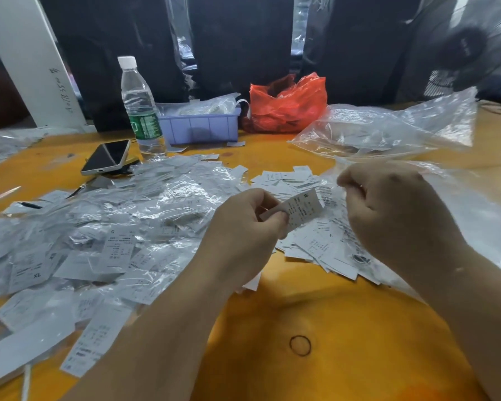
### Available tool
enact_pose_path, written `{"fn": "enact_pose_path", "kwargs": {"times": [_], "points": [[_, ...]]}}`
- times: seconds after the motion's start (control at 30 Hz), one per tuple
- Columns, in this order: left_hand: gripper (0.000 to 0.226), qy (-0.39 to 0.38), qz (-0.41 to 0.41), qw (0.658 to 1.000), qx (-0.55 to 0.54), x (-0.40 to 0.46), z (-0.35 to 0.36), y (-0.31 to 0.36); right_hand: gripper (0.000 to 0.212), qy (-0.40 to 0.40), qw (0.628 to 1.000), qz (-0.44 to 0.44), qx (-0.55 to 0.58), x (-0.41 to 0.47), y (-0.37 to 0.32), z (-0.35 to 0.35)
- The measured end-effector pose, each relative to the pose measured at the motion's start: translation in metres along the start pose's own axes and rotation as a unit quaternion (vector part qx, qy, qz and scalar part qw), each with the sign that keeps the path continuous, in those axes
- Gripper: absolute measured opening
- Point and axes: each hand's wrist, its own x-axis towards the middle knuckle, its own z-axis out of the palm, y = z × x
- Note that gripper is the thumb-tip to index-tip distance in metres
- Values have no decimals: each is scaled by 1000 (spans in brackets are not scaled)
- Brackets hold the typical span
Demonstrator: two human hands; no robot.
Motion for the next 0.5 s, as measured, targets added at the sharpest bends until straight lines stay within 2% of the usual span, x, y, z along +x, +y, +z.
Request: {"fn": "enact_pose_path", "kwargs": {"times": [0.07, 0.13, 0.23, 0.4, 0.5], "points": [[7, -7, -1, 1000, -5, -2, 5, 2, 16, -39, 990, 28, -135, -4, 5, -8], [8, -12, 3, 1000, -11, -4, 12, 6, 12, -119, 971, 70, -195, -10, 7, -12], [10, -24, 15, 999, -19, -9, 26, 13, 15, -200, 954, 86, -207, -22, 9, -9], [12, -43, 30, 999, 1, -14, 40, 16, 26, -204, 957, 83, -186, -31, 17, -3], [12, -34, 14, 999, 1, -12, 36, 11, 20, -211, 960, 84, -165, -31, 14, -3]]}}
